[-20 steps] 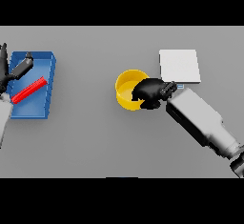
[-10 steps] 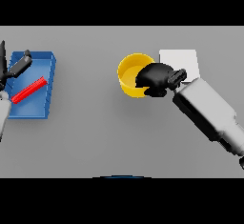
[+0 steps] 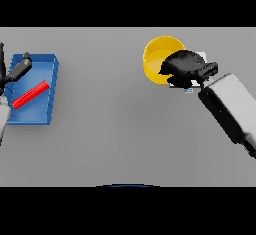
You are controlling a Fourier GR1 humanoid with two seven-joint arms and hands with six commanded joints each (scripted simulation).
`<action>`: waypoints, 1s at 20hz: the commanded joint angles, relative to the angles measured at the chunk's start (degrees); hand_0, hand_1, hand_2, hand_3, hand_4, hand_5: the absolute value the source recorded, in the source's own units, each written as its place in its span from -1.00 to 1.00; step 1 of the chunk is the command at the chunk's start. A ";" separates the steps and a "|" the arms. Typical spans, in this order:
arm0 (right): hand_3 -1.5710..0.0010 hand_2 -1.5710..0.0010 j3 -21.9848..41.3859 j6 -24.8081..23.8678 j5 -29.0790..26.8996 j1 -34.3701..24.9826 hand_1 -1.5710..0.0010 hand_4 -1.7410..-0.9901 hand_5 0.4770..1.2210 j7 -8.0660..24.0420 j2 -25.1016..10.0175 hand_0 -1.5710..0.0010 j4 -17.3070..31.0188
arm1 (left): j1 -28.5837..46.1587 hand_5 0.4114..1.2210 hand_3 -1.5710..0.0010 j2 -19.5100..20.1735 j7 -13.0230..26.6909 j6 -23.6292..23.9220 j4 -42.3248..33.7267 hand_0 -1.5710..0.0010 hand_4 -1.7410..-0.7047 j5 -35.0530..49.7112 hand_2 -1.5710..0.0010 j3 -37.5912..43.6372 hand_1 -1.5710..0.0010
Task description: Pick up the red beaker and tilt it to pour out 1 green nut into yellow bowl. Pick up the yellow bowl and place it on the metallic measuring scale.
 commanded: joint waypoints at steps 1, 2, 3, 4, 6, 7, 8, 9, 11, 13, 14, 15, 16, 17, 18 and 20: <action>-0.55 -0.94 -0.74 -0.70 -0.19 -0.35 -1.00 -1.00 1.00 -0.72 -0.55 -1.00 0.96 | -0.30 -0.27 1.00 0.01 0.38 -0.17 -0.08 1.00 0.92 0.03 1.00 -0.01 1.00; -0.54 -0.96 -1.12 -2.09 0.25 -0.58 -1.00 -1.00 1.00 -1.67 -1.13 -1.00 2.85 | 0.12 -0.27 1.00 0.30 0.46 -0.44 -1.11 1.00 0.93 -0.01 1.00 -0.12 1.00; -0.53 -0.96 -1.80 -3.33 0.51 -0.99 -1.00 -1.00 1.00 -1.83 -1.58 -1.00 4.48 | 0.24 -0.27 1.00 -0.12 1.01 -0.44 -1.60 1.00 0.93 0.17 1.00 -0.22 1.00; -0.52 -0.94 -2.40 -4.53 0.60 -1.54 -1.00 -1.00 1.00 -2.81 -1.87 -1.00 6.52 | 0.03 -0.28 1.00 0.31 1.73 -0.62 -1.59 1.00 0.93 0.38 1.00 0.24 1.00; -0.50 -0.91 -3.70 -6.02 0.54 -1.92 -1.00 -1.00 1.00 -3.90 -2.54 -1.00 10.01 | 0.25 -0.29 1.00 0.32 0.95 -0.43 -0.76 1.00 0.94 0.48 1.00 0.48 1.00; -0.49 -0.92 -4.02 -6.93 0.69 -1.89 -1.00 -1.00 1.00 -3.37 -2.30 -1.00 11.41 | 0.25 -0.30 1.00 0.21 0.57 -0.63 -0.57 1.00 0.95 0.50 1.00 0.31 1.00; -0.50 -0.92 -4.09 -8.21 1.18 -2.03 -1.00 -1.00 1.00 -3.97 -2.22 -1.00 13.22 | 0.32 -0.31 1.00 0.11 0.79 -0.54 -1.22 1.00 0.95 0.40 1.00 0.16 1.00; -0.53 -0.90 -4.07 -9.32 1.70 -2.28 -1.00 -1.00 1.00 -4.17 -1.88 -1.00 15.41 | 0.94 -0.32 1.00 0.26 0.33 -0.54 -1.22 1.00 0.96 0.56 1.00 0.34 1.00; -0.60 -0.86 -4.41 -11.28 2.21 -2.25 -1.00 -1.00 1.00 -6.04 -2.55 -1.00 18.55 | 1.07 -0.33 1.00 0.61 1.34 -0.71 -2.40 1.00 0.97 0.24 1.00 0.18 1.00; -0.67 -0.81 -4.58 -12.91 2.79 -2.76 -1.00 -1.00 1.00 -5.59 -1.58 -1.00 21.96 | 0.94 -0.33 1.00 0.66 1.78 -0.54 -2.42 1.00 0.96 0.19 1.00 0.33 1.00; -0.72 -0.79 -4.90 -13.37 2.64 -2.92 -1.00 -1.00 1.00 -6.10 -1.33 -1.00 23.47 | 1.01 -0.33 1.00 0.65 1.20 -0.47 -2.11 1.00 0.96 0.02 1.00 0.21 1.00; -0.73 -0.78 -4.92 -13.32 2.58 -2.82 -1.00 -1.00 1.00 -6.13 -1.22 -1.00 24.21 | 1.76 -0.33 1.00 0.54 0.75 -0.30 -2.24 1.00 0.97 -0.23 1.00 -0.08 1.00; -0.72 -0.78 -4.95 -13.47 2.53 -2.70 -1.00 -1.00 1.00 -6.07 -1.08 -1.00 24.52 | 1.23 -0.34 1.00 0.30 1.11 -0.09 -1.71 1.00 0.97 -0.40 1.00 -0.12 1.00; -0.71 -0.78 -5.10 -13.35 2.35 -2.95 -1.00 -1.00 1.00 -6.84 -1.18 -1.00 25.28 | 1.07 -0.34 1.00 0.72 0.45 -0.50 -1.12 1.00 0.97 -0.13 1.00 0.15 1.00; -0.70 -0.76 -5.14 -14.21 2.39 -2.67 -1.00 -1.00 1.00 -7.05 -0.77 -1.00 26.17 | 0.89 -0.35 1.00 0.30 0.81 -0.09 -1.31 1.00 0.96 -0.14 1.00 0.14 1.00; -0.74 -0.72 -5.25 -15.31 2.15 -1.84 -1.00 -1.00 1.00 -7.56 0.10 -1.00 26.76 | 0.24 -0.35 1.00 0.73 0.98 -0.43 -1.14 1.00 0.96 -0.09 1.00 0.34 1.00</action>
